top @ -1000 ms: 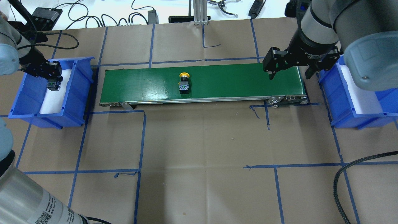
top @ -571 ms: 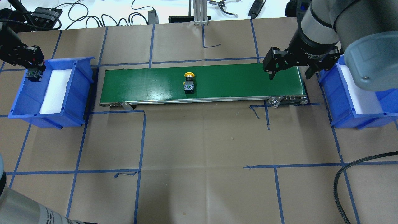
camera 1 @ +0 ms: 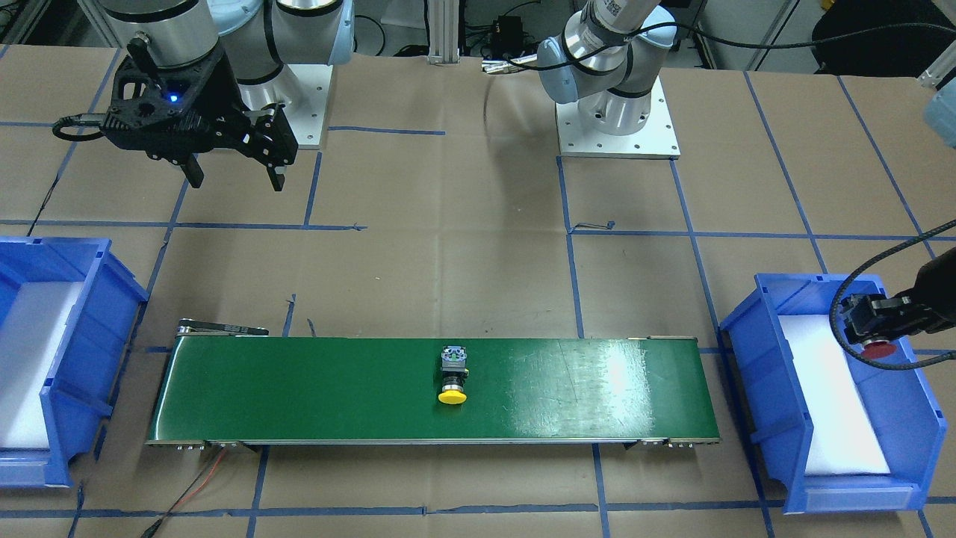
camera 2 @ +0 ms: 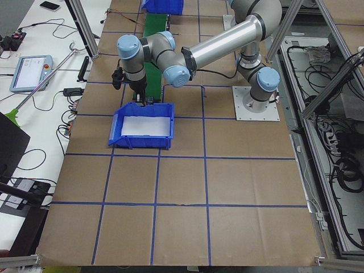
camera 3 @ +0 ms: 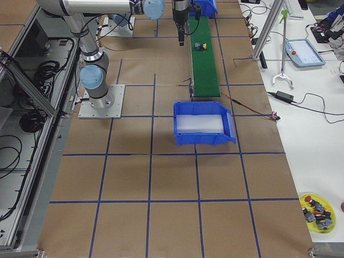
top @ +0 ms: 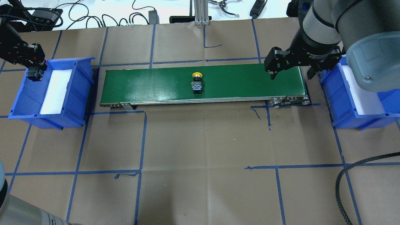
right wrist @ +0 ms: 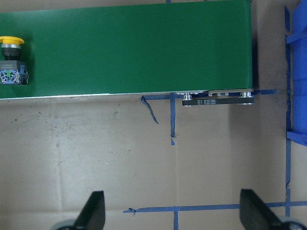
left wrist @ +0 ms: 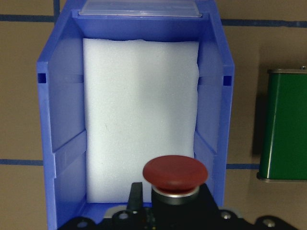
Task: Transport two buttons from left to right
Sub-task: 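Place the red button on the belt while the right gripper moves to belt end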
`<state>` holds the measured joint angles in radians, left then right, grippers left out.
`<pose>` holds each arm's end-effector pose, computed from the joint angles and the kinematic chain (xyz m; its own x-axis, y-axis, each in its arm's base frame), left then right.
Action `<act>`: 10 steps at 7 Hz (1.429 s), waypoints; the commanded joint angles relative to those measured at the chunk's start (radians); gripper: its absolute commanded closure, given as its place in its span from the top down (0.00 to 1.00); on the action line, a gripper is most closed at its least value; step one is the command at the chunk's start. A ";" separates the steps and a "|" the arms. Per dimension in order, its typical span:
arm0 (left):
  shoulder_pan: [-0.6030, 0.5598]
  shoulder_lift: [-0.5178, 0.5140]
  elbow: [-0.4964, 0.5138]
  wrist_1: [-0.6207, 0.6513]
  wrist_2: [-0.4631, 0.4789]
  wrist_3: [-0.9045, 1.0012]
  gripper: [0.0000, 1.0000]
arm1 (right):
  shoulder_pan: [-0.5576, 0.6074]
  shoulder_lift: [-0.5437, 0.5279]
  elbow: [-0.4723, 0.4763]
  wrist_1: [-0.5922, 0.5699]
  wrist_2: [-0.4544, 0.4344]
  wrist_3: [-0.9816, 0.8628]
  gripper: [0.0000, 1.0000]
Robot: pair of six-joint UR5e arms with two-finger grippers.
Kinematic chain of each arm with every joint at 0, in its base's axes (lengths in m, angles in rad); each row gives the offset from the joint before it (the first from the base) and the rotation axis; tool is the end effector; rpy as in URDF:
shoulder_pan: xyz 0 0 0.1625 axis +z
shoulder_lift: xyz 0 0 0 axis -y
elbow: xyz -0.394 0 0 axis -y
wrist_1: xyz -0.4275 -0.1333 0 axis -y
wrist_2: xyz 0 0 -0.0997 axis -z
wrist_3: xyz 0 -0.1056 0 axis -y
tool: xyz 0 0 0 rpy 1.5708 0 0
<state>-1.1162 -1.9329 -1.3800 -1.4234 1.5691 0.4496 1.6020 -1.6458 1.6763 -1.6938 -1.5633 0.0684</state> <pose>0.1690 -0.6497 0.3501 -0.9999 -0.0051 0.0119 -0.0049 0.9998 0.0208 0.1498 -0.5024 0.4464 -0.9992 0.0362 -0.0138 0.0373 0.9951 -0.0916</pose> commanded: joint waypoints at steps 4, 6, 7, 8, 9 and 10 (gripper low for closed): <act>-0.296 0.009 -0.040 0.015 -0.004 -0.364 0.03 | -0.002 0.017 -0.035 -0.009 0.000 -0.022 1.00; -0.327 -0.014 -0.054 0.027 -0.004 -0.408 0.03 | -0.002 0.027 -0.033 -0.024 0.003 -0.019 1.00; -0.329 -0.023 -0.088 0.027 -0.006 -0.411 0.03 | -0.002 0.050 -0.032 -0.045 0.005 -0.022 1.00; -0.329 -0.034 -0.152 0.120 -0.004 -0.408 0.03 | -0.002 0.070 -0.035 -0.065 0.003 -0.024 1.00; -0.329 -0.041 -0.221 0.238 -0.001 -0.410 0.03 | -0.002 0.107 -0.032 -0.136 0.006 -0.022 1.00; -0.329 -0.052 -0.258 0.283 -0.001 -0.410 0.03 | -0.001 0.138 -0.035 -0.139 0.008 -0.015 1.00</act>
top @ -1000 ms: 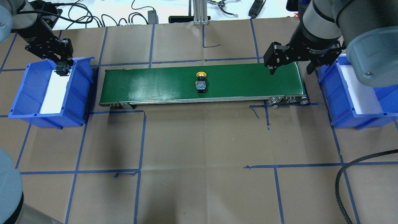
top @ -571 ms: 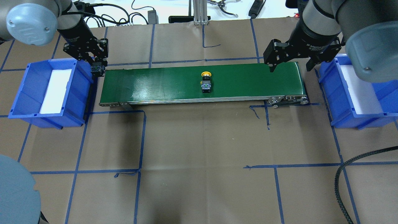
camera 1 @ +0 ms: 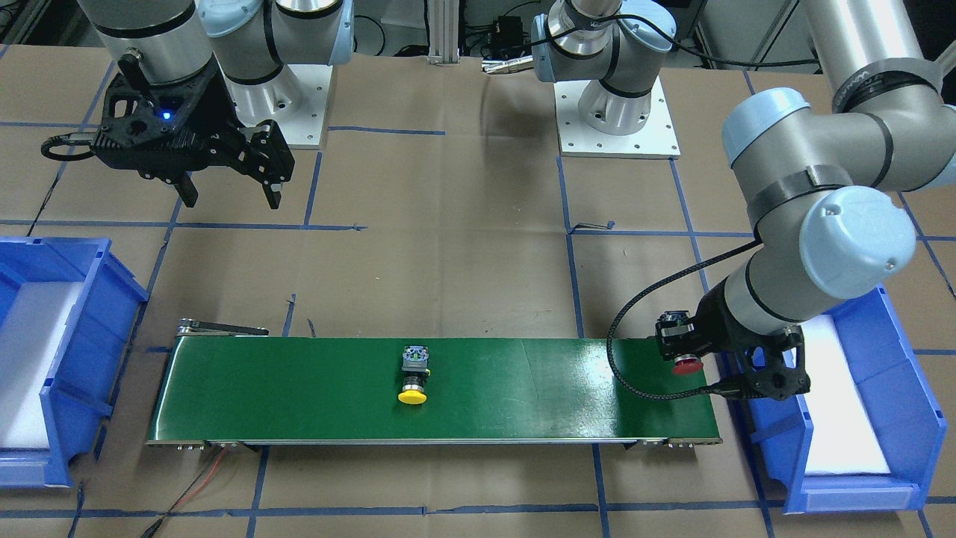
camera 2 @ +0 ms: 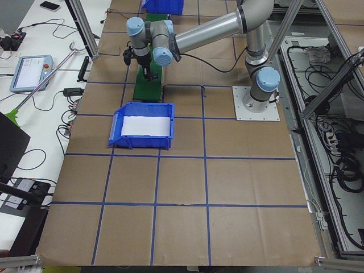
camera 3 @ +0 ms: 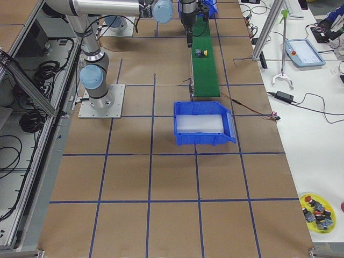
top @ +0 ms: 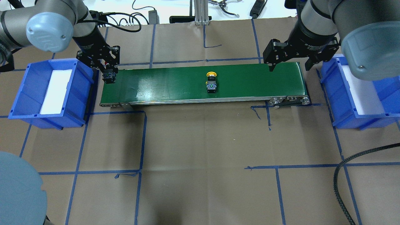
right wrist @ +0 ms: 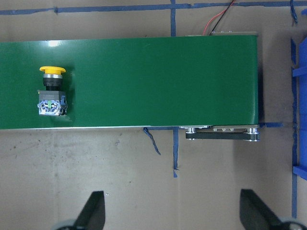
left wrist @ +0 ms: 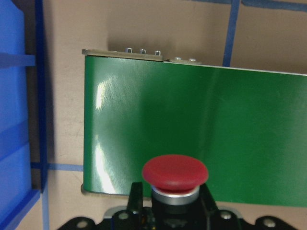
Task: Transport two buttons from left to right
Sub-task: 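Place the red button on the belt while the right gripper moves to belt end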
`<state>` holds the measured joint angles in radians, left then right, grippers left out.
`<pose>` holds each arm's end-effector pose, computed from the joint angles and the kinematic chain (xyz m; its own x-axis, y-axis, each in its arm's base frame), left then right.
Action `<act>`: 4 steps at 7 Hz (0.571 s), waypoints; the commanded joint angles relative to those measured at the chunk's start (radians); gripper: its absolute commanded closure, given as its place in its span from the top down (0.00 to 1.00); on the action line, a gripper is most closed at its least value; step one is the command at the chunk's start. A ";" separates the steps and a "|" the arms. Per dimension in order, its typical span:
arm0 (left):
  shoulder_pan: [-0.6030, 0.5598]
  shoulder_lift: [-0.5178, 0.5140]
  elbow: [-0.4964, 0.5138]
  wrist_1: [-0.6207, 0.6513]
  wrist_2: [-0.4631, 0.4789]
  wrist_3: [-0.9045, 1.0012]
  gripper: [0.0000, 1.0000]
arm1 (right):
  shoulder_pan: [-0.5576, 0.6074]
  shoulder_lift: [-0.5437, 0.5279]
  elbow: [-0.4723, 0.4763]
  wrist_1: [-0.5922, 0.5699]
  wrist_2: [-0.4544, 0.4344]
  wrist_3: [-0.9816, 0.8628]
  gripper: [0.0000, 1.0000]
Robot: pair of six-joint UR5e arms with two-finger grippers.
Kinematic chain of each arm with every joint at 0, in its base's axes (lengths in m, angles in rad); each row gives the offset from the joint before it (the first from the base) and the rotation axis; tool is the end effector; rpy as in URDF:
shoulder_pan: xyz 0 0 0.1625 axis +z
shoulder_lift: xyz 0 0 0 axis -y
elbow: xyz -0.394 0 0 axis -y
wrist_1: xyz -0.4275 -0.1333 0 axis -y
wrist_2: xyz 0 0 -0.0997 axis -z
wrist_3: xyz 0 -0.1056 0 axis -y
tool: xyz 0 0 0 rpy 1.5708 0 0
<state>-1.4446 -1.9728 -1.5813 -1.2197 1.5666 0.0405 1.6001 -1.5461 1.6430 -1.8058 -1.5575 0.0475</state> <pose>-0.0523 -0.6506 0.2422 -0.9963 -0.0859 0.0067 -0.0854 0.9945 0.0611 0.1507 -0.5443 0.4242 -0.9997 0.0159 -0.0197 0.0185 0.9904 -0.1369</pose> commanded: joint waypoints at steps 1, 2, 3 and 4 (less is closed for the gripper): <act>0.000 -0.024 -0.066 0.110 0.001 0.001 0.03 | 0.001 0.061 -0.002 -0.035 0.002 0.011 1.00; 0.000 -0.032 -0.065 0.114 0.001 0.001 0.04 | 0.001 0.072 -0.002 -0.035 0.002 0.011 1.00; 0.000 -0.032 -0.068 0.115 0.001 0.001 0.11 | 0.001 0.072 -0.002 -0.038 0.000 0.012 1.00; 0.000 -0.035 -0.069 0.117 0.001 0.001 0.56 | 0.001 0.072 -0.002 -0.038 0.002 0.011 1.00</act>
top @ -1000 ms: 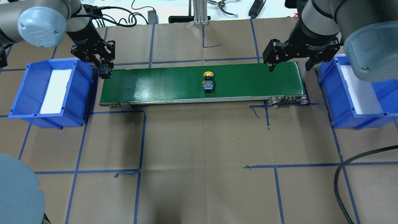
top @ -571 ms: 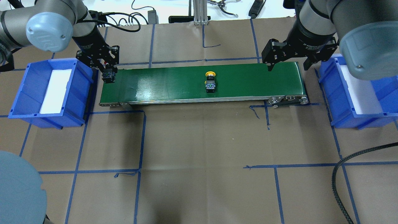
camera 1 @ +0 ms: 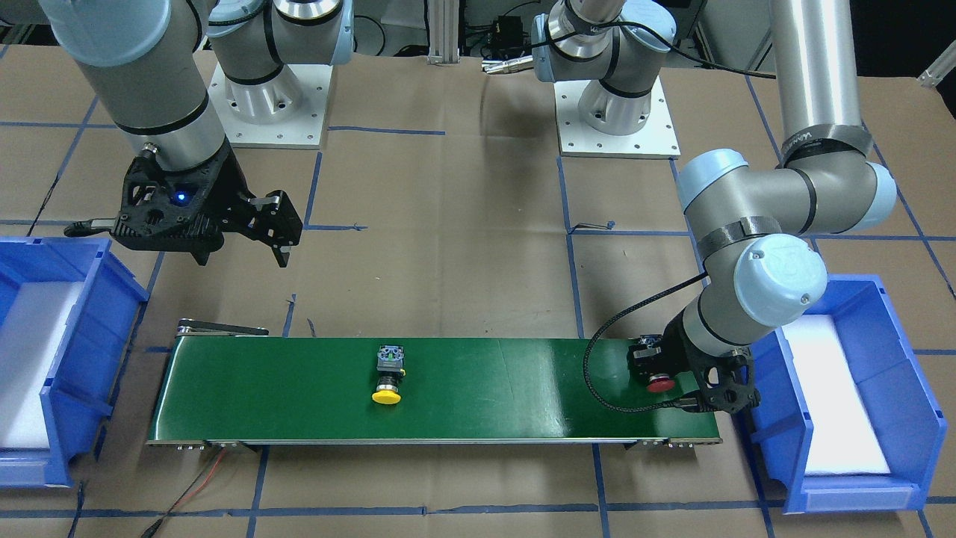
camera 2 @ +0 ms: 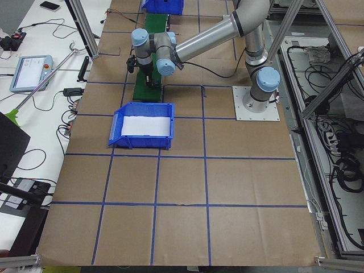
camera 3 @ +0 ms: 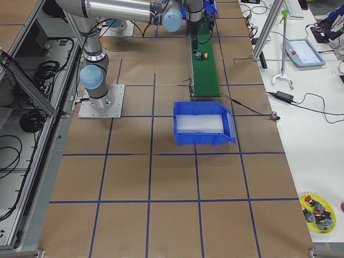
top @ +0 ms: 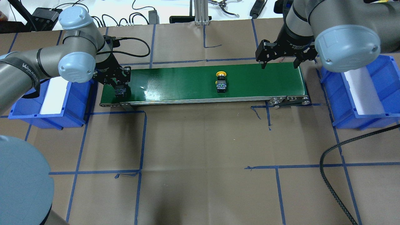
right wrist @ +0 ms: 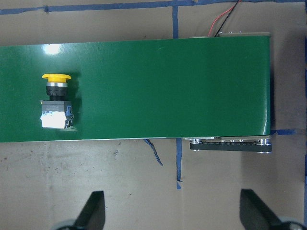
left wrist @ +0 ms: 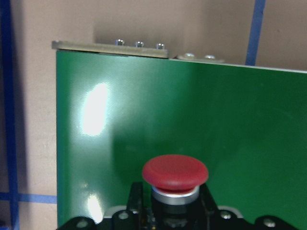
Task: Transport two buttons from left to right
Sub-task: 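Place the red button on the belt while the right gripper moves to belt end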
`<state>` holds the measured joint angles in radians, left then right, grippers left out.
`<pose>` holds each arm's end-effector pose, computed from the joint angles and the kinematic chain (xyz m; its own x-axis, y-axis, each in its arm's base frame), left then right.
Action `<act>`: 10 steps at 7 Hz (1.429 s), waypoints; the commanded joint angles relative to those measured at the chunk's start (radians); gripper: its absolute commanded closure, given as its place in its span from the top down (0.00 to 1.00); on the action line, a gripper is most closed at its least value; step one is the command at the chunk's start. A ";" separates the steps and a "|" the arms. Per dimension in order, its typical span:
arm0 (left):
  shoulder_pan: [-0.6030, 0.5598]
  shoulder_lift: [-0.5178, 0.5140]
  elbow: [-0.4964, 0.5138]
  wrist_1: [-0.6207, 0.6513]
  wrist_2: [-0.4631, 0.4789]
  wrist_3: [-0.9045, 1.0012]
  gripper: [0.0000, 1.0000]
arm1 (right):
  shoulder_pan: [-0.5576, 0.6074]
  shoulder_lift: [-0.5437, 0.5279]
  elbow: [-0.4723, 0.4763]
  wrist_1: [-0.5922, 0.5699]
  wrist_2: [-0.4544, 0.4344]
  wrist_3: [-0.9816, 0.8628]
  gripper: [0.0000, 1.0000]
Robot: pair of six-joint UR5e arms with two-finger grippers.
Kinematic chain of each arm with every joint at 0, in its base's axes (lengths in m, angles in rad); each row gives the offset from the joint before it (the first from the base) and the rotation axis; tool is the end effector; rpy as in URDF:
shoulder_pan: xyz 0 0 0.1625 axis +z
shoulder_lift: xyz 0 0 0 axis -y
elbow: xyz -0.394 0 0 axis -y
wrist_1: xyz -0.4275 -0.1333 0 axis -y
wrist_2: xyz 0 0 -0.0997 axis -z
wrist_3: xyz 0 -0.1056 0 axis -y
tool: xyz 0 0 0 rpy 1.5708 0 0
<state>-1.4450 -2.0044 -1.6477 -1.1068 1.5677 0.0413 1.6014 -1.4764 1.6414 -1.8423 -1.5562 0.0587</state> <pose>-0.0531 -0.6450 0.2010 -0.9964 -0.0846 0.0050 -0.0843 0.9954 0.0463 0.1522 -0.5648 0.3901 -0.9994 0.0262 -0.0207 0.0283 0.9940 -0.1053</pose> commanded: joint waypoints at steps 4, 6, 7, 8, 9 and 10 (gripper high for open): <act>0.000 0.062 0.077 -0.074 0.000 -0.003 1.00 | 0.000 0.054 0.000 -0.041 0.042 0.001 1.00; -0.005 0.178 0.094 -0.247 -0.006 -0.003 1.00 | 0.000 0.089 0.009 -0.098 0.105 -0.003 1.00; -0.009 0.238 0.092 -0.321 -0.009 -0.003 1.00 | -0.001 0.138 0.005 -0.127 0.116 0.001 1.00; -0.040 0.315 0.089 -0.388 -0.008 -0.005 1.00 | -0.003 0.181 0.012 -0.196 0.161 0.000 1.00; -0.079 0.379 0.057 -0.401 -0.003 -0.015 1.00 | -0.005 0.227 0.005 -0.257 0.168 0.003 1.00; -0.093 0.419 0.040 -0.431 0.001 -0.052 1.00 | -0.006 0.270 0.008 -0.315 0.169 0.003 1.00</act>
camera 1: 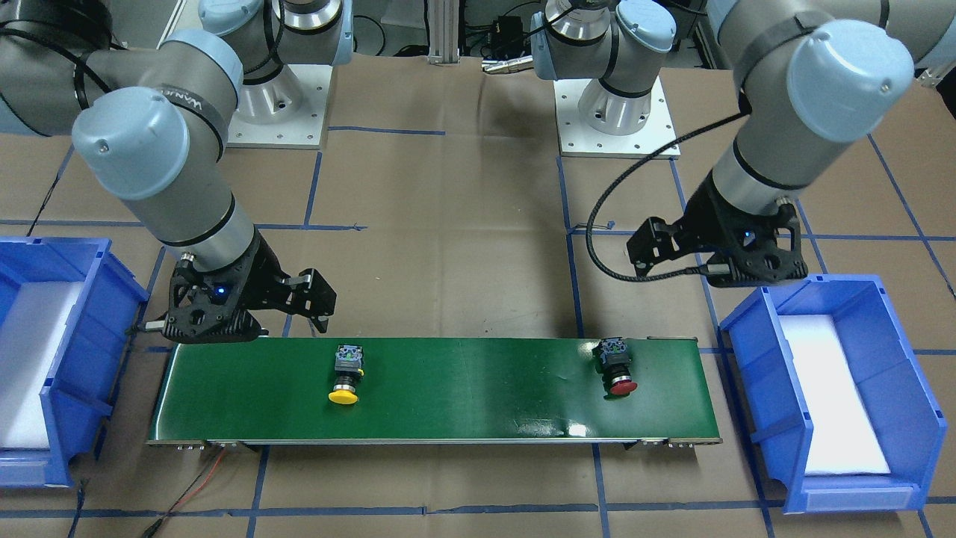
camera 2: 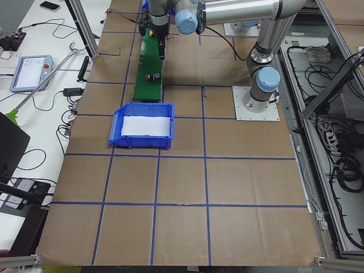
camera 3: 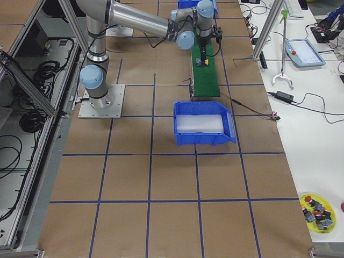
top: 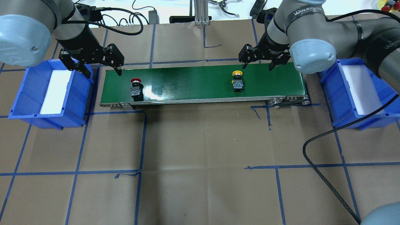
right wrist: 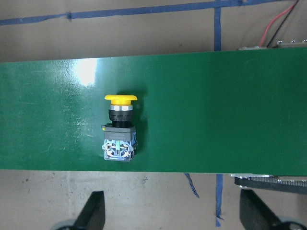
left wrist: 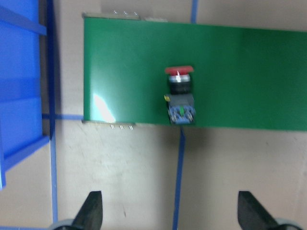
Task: Transport two buttons from left to right
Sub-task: 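Grasp the arriving yellow button with the right gripper while the left arm withdraws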
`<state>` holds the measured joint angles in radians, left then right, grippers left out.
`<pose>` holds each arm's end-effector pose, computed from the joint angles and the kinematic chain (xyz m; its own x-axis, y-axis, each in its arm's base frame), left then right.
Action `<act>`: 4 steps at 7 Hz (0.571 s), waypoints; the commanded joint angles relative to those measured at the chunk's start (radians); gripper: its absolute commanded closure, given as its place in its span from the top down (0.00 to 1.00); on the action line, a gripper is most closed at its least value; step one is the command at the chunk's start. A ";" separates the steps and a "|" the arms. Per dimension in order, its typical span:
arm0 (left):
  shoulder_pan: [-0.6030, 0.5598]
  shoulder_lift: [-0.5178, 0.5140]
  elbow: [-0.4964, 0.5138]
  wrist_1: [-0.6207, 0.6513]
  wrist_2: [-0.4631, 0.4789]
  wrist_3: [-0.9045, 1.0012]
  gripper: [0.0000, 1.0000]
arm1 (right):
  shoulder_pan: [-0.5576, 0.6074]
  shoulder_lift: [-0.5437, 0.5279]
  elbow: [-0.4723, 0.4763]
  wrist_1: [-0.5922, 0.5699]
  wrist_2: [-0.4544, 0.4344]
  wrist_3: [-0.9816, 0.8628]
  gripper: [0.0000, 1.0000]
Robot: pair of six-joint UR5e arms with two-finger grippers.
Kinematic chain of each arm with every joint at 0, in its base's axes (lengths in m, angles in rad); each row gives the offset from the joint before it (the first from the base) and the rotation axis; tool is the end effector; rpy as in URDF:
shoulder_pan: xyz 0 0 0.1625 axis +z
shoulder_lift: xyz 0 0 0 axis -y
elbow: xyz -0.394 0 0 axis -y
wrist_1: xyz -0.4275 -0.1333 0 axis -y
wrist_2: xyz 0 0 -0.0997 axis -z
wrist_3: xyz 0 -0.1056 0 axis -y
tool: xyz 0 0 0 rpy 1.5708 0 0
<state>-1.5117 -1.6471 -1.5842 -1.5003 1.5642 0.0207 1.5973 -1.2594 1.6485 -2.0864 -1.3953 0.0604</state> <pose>-0.1011 -0.5604 0.4096 -0.9992 -0.0385 0.0070 -0.0384 0.9991 0.0191 0.1683 -0.6240 0.2848 -0.9835 0.0118 -0.1805 0.0331 0.9928 -0.1155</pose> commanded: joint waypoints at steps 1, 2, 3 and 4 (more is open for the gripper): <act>-0.025 0.079 -0.029 -0.041 0.004 -0.019 1.00 | -0.002 0.073 -0.004 -0.083 0.010 0.001 1.00; -0.013 0.076 -0.025 -0.040 0.004 -0.006 1.00 | -0.002 0.080 0.010 -0.071 0.006 0.001 1.00; -0.010 0.079 -0.026 -0.038 0.008 0.026 1.00 | -0.002 0.080 0.010 -0.070 0.006 -0.014 1.00; -0.010 0.081 -0.028 -0.032 0.008 0.045 1.00 | -0.002 0.089 0.010 -0.072 -0.005 -0.004 1.00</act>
<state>-1.5237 -1.5691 -1.6106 -1.5374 1.5709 0.0404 1.5954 -1.1792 1.6570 -2.1572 -1.3919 0.0533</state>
